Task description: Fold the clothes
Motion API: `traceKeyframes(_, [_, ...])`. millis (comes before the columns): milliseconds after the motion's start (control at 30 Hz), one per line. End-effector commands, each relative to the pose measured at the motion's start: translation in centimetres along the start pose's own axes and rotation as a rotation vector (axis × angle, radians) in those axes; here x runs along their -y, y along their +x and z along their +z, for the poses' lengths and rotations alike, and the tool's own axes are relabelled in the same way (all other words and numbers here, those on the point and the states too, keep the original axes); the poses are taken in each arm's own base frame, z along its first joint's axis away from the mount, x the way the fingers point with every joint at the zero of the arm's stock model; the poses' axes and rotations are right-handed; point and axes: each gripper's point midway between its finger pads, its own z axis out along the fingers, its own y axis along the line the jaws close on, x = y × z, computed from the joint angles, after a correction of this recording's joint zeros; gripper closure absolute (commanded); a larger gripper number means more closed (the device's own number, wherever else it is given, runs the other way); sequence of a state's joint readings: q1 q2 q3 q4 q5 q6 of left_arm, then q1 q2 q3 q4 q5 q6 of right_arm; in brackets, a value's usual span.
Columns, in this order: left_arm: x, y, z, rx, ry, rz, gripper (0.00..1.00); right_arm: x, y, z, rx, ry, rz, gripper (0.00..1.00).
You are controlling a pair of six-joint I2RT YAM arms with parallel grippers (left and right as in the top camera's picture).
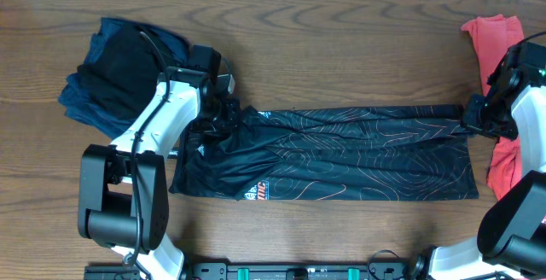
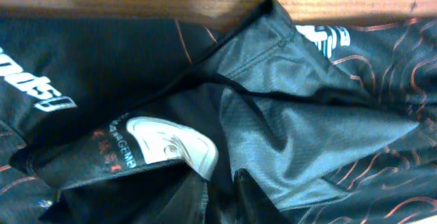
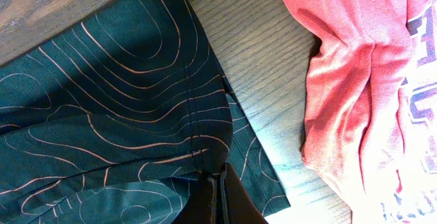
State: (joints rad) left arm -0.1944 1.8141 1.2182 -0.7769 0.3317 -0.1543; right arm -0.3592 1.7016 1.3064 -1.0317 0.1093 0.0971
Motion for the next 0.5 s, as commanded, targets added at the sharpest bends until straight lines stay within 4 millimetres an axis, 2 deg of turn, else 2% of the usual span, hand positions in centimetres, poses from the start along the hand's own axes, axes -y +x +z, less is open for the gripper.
traceKeyframes(0, [-0.2, 0.3, 0.4, -0.015, -0.014, 0.01, 0.93, 0.4, -0.2, -0.1, 0.005, 0.014, 0.004, 0.99])
traceKeyframes(167, [-0.3, 0.9, 0.2, -0.037, -0.019, 0.005, 0.94, 0.4, -0.1, -0.1, 0.003, 0.014, 0.004, 0.99])
traceKeyframes(467, [-1.7, 3.5, -4.3, -0.071, -0.058, -0.058, 0.94, 0.5, 0.5, -0.1, -0.02, 0.019, 0.0, 0.98])
